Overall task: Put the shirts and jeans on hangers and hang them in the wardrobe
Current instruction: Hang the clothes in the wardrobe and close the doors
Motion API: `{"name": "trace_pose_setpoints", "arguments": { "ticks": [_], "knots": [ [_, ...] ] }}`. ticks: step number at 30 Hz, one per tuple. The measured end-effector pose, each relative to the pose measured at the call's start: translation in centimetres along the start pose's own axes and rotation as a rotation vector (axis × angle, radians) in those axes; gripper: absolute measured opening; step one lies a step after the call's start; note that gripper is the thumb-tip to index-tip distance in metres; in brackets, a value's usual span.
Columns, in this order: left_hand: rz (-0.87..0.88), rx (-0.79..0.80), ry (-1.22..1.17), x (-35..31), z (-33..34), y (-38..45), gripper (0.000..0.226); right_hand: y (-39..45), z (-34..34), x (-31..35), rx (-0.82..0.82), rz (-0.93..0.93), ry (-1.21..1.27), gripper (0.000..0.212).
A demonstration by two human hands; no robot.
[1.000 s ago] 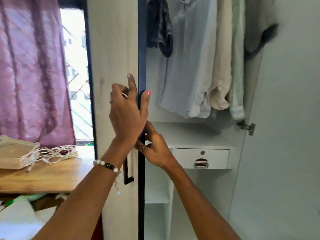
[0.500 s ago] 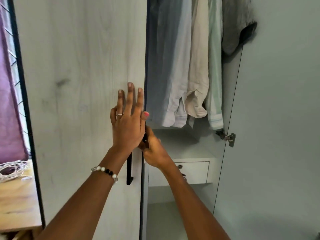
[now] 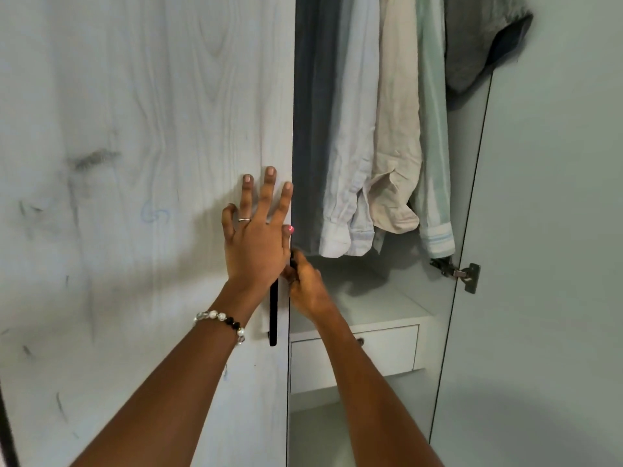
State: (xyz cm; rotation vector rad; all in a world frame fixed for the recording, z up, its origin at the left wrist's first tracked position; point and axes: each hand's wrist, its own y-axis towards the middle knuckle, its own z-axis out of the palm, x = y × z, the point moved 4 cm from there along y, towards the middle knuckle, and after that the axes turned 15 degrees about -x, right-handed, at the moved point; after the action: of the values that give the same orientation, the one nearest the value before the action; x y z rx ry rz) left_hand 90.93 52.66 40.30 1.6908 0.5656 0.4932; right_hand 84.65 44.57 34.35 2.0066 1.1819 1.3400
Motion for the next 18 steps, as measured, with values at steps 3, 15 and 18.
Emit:
{"name": "trace_pose_setpoints", "arguments": {
  "ticks": [3, 15, 18],
  "knots": [
    [0.004, -0.028, -0.008, 0.1, 0.6, 0.0, 0.07, -0.1, 0.4, -0.2, 0.047, 0.045, 0.035, 0.037],
    [-0.087, 0.103, -0.231, -2.0, -2.5, 1.1, 0.049, -3.3, -5.5, -1.5, -0.006, 0.2, -0.155, 0.019],
    [-0.158, 0.11, -0.355, -5.3, -3.7, 0.5, 0.033, -5.6, -10.8, -4.2, -0.114, 0.288, -0.138, 0.018]
  ]
}}
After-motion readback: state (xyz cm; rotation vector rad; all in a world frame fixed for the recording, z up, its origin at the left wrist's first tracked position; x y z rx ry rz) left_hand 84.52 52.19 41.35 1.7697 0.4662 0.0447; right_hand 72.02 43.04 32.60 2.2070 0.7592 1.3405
